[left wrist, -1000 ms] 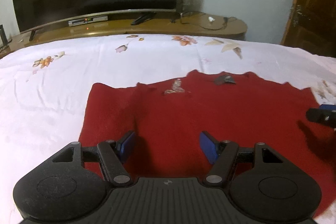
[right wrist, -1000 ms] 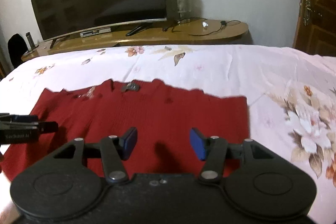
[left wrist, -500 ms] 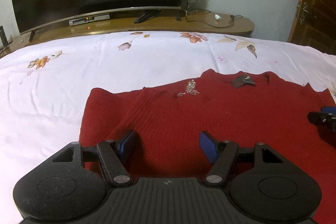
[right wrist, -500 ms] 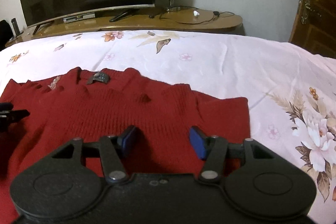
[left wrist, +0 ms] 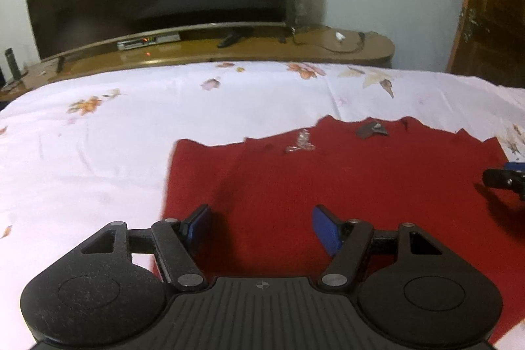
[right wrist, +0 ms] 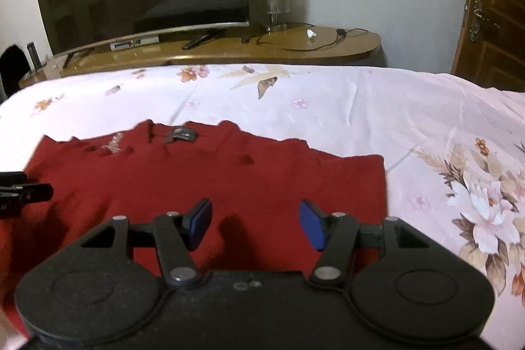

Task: Fold small clothes

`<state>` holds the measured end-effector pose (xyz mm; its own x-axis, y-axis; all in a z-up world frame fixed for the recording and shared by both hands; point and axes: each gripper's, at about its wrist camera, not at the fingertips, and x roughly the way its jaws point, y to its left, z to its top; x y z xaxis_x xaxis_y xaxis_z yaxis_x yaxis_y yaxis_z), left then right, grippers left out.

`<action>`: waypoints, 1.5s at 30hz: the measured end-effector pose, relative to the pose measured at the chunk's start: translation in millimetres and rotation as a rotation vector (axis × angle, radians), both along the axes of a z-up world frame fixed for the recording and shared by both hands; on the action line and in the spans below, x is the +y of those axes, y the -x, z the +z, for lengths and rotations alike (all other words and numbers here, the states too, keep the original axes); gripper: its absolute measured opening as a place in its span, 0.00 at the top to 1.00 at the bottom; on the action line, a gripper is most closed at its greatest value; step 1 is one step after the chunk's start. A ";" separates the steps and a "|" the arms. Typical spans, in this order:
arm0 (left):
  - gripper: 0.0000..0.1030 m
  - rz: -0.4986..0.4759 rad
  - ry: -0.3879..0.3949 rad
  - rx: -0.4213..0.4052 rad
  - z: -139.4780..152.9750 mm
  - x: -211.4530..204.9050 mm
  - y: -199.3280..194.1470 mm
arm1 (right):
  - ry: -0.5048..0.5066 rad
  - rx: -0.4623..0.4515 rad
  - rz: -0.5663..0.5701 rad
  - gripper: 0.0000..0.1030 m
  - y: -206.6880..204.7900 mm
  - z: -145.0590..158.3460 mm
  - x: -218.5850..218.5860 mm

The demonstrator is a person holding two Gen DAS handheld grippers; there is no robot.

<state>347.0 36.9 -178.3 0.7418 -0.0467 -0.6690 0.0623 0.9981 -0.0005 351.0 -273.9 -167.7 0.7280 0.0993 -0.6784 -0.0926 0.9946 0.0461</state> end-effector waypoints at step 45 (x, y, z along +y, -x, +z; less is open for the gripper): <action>0.34 0.028 0.307 0.109 -43.0 67.3 -19.4 | -0.071 0.027 0.095 0.42 17.2 -1.8 92.1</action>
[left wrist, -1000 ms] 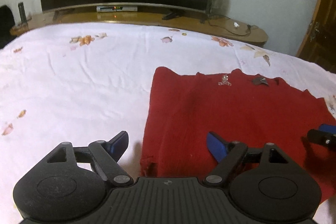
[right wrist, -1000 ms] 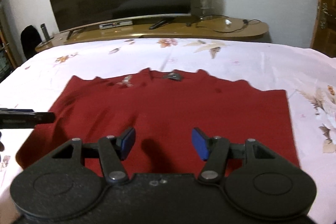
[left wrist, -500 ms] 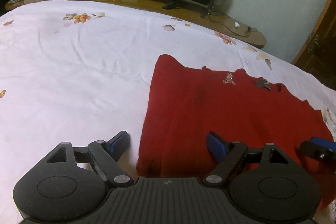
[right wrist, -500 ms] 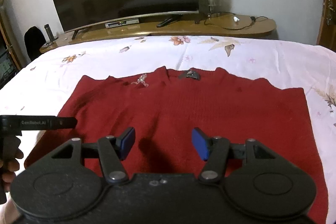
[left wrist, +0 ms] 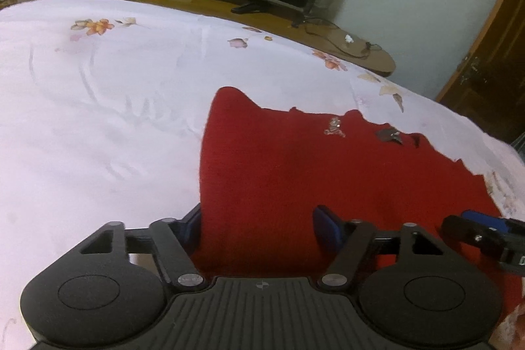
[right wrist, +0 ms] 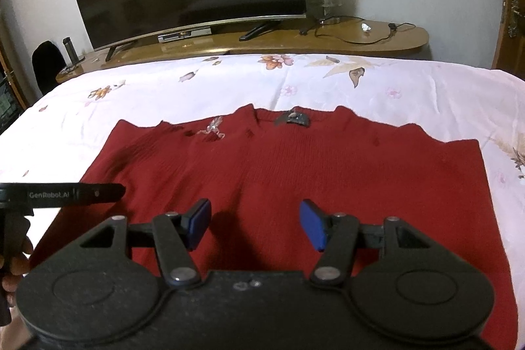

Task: Fold small clothes

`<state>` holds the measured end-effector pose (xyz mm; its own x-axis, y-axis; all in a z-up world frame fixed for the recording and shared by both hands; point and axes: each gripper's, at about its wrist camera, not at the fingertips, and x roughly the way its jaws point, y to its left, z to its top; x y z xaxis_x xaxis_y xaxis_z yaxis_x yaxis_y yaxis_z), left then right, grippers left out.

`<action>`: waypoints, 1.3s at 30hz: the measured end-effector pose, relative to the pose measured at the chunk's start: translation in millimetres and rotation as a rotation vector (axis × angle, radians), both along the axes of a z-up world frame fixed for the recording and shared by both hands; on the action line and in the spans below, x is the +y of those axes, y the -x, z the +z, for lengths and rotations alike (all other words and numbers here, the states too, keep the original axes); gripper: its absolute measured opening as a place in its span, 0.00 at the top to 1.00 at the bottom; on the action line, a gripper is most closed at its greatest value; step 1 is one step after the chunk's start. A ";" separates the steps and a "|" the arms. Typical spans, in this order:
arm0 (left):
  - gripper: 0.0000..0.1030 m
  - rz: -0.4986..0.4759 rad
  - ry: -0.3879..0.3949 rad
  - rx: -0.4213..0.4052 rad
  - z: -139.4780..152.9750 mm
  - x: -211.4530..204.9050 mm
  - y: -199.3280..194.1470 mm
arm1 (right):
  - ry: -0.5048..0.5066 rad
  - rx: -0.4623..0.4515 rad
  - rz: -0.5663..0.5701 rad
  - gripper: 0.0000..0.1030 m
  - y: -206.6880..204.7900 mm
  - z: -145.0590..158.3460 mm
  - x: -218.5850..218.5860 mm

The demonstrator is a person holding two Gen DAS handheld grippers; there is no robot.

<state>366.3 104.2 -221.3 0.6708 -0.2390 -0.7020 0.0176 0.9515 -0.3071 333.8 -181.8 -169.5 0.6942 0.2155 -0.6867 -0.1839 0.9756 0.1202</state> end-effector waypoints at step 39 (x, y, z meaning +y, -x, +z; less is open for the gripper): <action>0.51 0.010 0.028 0.023 -0.2 13.7 6.5 | 0.068 0.029 -0.022 0.41 -6.4 -16.9 -7.7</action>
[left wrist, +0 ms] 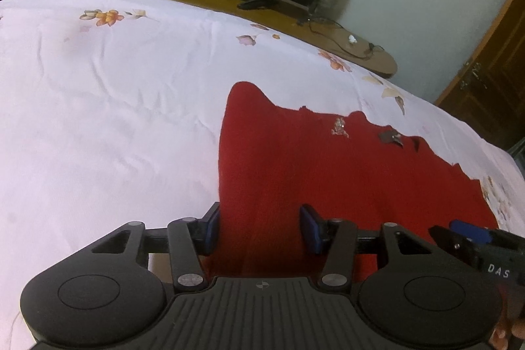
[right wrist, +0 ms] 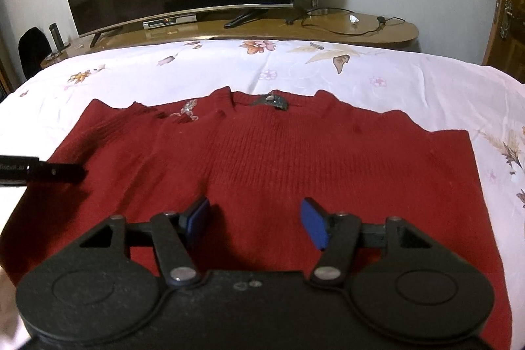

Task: Fold small clothes

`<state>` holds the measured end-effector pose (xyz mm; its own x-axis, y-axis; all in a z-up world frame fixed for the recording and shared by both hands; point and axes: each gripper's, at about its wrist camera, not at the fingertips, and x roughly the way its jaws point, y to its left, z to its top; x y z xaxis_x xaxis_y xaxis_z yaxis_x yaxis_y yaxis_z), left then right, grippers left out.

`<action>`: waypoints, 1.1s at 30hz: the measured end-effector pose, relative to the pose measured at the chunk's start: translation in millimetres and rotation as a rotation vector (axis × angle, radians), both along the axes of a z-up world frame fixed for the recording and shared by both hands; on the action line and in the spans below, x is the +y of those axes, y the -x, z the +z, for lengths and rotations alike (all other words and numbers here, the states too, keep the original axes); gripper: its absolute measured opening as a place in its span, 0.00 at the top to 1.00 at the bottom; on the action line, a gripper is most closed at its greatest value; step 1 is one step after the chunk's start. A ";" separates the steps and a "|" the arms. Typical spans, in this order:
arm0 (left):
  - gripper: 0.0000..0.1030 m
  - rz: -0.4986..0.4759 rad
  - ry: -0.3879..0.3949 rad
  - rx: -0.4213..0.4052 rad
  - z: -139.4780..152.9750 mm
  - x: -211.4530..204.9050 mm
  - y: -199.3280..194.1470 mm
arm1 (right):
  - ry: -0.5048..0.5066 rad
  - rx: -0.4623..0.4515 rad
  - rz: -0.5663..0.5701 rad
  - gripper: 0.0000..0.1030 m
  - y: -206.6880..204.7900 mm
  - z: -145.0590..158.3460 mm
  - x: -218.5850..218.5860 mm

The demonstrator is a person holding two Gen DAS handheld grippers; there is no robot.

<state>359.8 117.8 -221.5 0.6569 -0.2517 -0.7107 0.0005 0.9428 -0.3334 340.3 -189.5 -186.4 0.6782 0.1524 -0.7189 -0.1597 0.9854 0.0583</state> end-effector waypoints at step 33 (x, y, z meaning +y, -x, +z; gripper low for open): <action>0.52 -0.003 0.074 0.010 -3.8 6.4 9.5 | -0.027 0.002 -0.006 0.41 15.0 8.7 1.6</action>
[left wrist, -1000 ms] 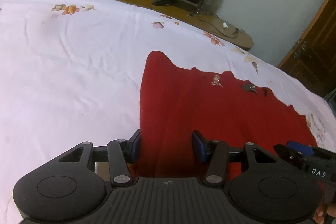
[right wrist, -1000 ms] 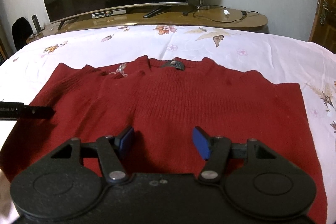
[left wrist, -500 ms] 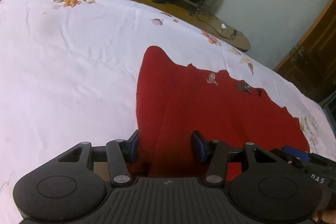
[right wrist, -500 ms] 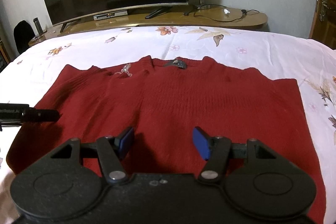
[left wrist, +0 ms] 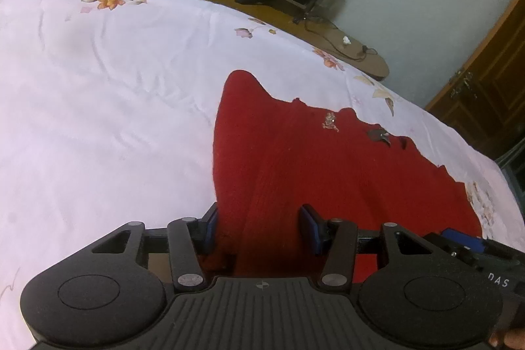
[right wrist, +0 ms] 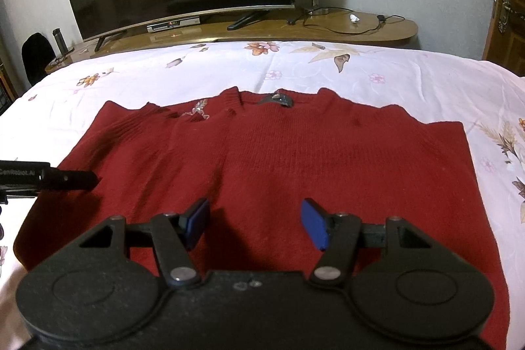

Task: Fold small clothes

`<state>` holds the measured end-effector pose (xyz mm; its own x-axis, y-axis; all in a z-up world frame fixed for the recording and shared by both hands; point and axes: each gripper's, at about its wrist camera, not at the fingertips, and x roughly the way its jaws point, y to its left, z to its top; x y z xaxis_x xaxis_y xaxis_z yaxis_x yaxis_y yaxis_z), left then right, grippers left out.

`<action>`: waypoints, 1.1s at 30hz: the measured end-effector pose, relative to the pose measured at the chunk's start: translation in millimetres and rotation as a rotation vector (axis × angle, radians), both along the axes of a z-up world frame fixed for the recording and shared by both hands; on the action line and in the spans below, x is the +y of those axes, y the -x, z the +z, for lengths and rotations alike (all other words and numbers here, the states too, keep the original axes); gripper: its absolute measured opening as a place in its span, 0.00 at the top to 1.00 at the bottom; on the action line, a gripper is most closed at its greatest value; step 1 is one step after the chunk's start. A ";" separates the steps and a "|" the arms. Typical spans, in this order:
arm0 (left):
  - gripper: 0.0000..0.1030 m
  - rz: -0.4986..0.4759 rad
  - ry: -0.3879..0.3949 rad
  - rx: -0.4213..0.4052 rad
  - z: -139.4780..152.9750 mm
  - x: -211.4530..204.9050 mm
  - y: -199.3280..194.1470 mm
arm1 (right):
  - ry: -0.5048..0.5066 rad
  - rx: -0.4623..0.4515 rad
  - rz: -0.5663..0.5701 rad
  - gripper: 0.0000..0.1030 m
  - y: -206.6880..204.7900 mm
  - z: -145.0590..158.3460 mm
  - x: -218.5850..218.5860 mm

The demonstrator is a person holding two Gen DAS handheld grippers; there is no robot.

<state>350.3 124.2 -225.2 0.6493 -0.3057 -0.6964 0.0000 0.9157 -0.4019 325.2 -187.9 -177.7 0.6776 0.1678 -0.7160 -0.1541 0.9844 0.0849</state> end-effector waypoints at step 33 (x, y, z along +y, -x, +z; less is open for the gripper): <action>0.86 -0.259 0.093 -0.138 52.7 -147.7 4.7 | -0.107 -0.039 -0.124 0.41 7.3 32.6 -73.2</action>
<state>345.6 -23.5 -172.5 0.6283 -0.5313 -0.5683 0.2889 0.8376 -0.4637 317.9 -261.1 -145.1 0.7246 0.1549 -0.6715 -0.0372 0.9818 0.1864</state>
